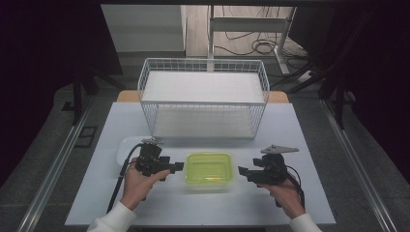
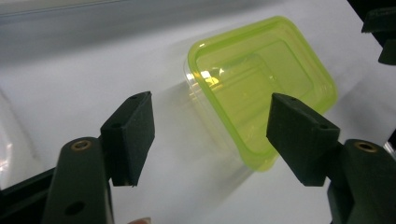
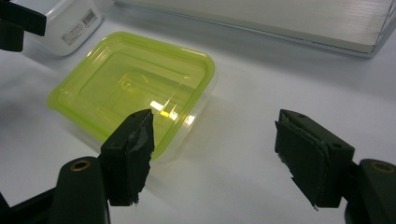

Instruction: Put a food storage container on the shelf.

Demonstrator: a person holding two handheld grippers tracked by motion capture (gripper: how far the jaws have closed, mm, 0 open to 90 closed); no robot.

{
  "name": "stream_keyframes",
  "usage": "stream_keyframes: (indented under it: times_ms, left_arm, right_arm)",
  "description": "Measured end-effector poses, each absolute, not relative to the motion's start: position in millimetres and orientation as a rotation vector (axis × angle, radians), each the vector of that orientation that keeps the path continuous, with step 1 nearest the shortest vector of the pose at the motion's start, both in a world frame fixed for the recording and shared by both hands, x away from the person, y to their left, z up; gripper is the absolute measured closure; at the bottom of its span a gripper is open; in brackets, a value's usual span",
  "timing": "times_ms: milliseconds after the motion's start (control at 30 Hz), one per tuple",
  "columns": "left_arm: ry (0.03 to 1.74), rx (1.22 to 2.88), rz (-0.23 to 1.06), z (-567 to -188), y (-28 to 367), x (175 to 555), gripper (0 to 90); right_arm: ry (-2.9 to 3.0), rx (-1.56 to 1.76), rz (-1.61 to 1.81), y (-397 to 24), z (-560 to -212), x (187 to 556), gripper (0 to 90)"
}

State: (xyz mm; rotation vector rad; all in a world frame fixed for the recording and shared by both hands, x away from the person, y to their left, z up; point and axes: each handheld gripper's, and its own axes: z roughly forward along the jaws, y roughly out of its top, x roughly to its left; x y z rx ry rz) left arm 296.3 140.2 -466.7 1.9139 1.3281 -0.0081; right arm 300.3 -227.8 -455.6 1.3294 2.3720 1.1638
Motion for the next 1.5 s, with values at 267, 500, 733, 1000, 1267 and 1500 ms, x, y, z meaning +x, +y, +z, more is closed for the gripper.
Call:
stream_keyframes:
  times_ms: [267,500,733,1000,1267,1500]
  left_arm:
    - [1.366,1.832,-0.125,-479,132,310,39.6]
    - [1.401,1.83,-0.175,-490,129,316,41.7]
    - [1.418,1.83,-0.2,-500,128,319,44.5]
    - [1.421,1.816,-0.268,-509,126,321,49.0]
    - [1.405,1.805,-0.325,-514,126,321,55.9]
    - [1.402,1.787,-0.366,-517,127,321,60.9]
  right_arm:
    - [2.389,1.346,1.187,-222,-454,308,29.1]
    - [2.426,1.356,1.185,-216,-455,314,29.0]
    - [2.425,1.392,1.202,-212,-458,321,29.3]
    - [2.462,1.437,1.176,-203,-465,330,29.4]
    - [2.493,1.51,1.156,-195,-478,339,32.6]
    - [2.509,1.576,1.157,-195,-486,345,37.2]
